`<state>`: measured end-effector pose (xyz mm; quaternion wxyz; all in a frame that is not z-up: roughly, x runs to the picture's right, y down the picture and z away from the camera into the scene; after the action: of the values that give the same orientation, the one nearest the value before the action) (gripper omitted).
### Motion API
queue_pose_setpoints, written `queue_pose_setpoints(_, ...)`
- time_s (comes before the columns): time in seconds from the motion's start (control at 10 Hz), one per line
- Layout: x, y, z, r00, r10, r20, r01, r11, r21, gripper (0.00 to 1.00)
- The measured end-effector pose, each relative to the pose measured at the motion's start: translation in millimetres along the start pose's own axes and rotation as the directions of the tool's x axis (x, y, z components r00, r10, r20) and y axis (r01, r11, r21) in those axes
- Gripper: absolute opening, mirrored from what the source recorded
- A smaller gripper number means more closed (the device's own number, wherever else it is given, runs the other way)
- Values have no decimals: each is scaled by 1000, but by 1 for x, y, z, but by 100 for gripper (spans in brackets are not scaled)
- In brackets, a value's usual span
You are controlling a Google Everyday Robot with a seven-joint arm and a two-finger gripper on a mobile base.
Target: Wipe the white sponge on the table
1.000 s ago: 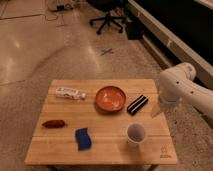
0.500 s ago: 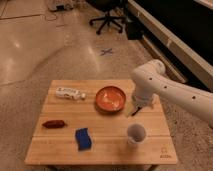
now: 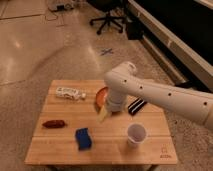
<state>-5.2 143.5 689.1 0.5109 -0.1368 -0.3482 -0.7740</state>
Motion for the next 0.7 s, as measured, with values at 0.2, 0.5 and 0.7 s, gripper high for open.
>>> queue_pose_setpoints(0.2,-11,-41,11,999,-51,-6,51,997,62,80)
queue_pose_setpoints(0.5,-16,-53,13,997,-73,-8,73,994,85,80)
queue_pose_setpoints(0.7,-16,-52,13,997,-72,-8,72,994,85,80)
